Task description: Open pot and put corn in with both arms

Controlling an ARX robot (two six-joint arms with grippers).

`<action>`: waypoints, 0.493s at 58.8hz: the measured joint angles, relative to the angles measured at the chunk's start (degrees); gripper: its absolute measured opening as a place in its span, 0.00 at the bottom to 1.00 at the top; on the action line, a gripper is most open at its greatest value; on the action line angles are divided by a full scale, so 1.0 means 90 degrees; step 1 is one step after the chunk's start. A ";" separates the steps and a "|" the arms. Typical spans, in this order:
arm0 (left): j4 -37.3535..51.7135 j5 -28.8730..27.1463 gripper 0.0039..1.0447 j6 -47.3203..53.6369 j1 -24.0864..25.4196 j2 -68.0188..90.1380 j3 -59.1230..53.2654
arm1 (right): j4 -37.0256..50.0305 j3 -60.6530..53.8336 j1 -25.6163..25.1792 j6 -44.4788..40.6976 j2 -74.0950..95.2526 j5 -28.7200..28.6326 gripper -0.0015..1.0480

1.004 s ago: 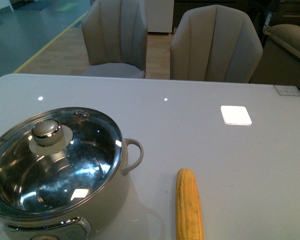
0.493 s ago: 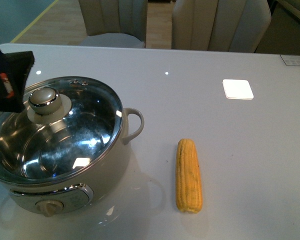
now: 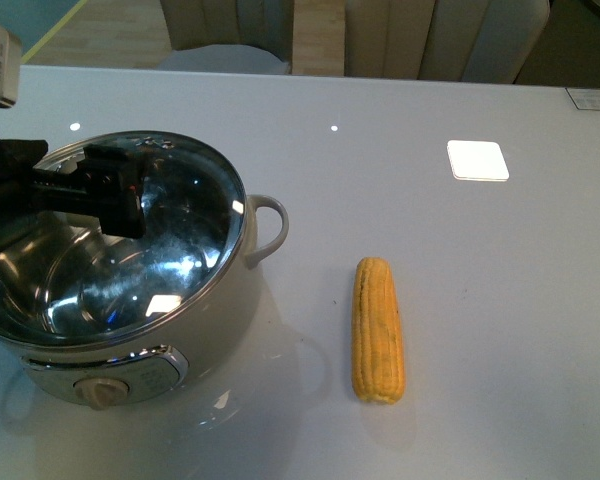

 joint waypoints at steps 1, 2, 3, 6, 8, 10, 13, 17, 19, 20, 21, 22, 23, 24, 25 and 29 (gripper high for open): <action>0.0005 -0.0005 0.94 0.0017 -0.0002 0.0051 0.0012 | 0.0000 0.0000 0.0000 0.0000 0.0000 0.0000 0.92; 0.0007 -0.0007 0.94 0.0022 -0.0005 0.0083 0.0017 | 0.0000 0.0000 0.0000 0.0000 0.0000 0.0000 0.92; 0.0019 -0.0010 0.94 0.0039 -0.0010 0.0134 0.0024 | 0.0000 0.0000 0.0000 0.0000 0.0000 0.0000 0.92; 0.0039 -0.0019 0.94 0.0066 -0.0024 0.0228 0.0041 | 0.0000 0.0000 0.0000 0.0000 0.0000 0.0000 0.92; 0.0051 -0.0022 0.94 0.0090 -0.0036 0.0299 0.0061 | 0.0000 0.0000 0.0000 0.0000 0.0000 0.0000 0.92; 0.0066 -0.0027 0.94 0.0112 -0.0049 0.0357 0.0083 | 0.0000 0.0000 0.0000 0.0000 0.0000 0.0000 0.92; 0.0090 -0.0044 0.94 0.0148 -0.0066 0.0464 0.0124 | 0.0000 0.0000 0.0000 0.0000 0.0000 0.0000 0.92; 0.0102 -0.0058 0.94 0.0165 -0.0085 0.0508 0.0170 | 0.0000 0.0000 0.0000 0.0000 0.0000 0.0000 0.92; 0.0114 -0.0053 0.90 0.0165 -0.0092 0.0529 0.0185 | 0.0000 0.0000 0.0000 0.0000 0.0000 0.0000 0.92; 0.0117 -0.0051 0.88 0.0165 -0.0097 0.0534 0.0187 | 0.0000 0.0000 0.0000 0.0000 0.0000 0.0000 0.92; 0.0121 -0.0051 0.85 0.0163 -0.0104 0.0542 0.0192 | 0.0000 0.0000 0.0000 0.0000 0.0000 0.0000 0.92; 0.0124 -0.0051 0.83 0.0163 -0.0109 0.0544 0.0192 | 0.0000 0.0000 0.0000 0.0000 0.0000 0.0000 0.92; 0.0126 -0.0075 0.80 0.0175 -0.0126 0.0551 0.0197 | 0.0000 0.0000 0.0000 0.0000 0.0000 0.0000 0.92; 0.0129 -0.0104 0.78 0.0170 -0.0134 0.0554 0.0199 | 0.0000 0.0000 0.0000 0.0000 0.0000 0.0000 0.92; 0.0134 -0.0126 0.75 0.0180 -0.0141 0.0559 0.0206 | 0.0000 0.0000 0.0000 0.0000 0.0000 0.0000 0.92; 0.0143 -0.0121 0.63 0.0194 -0.0143 0.0593 0.0233 | 0.0000 0.0000 0.0000 0.0000 0.0000 0.0000 0.92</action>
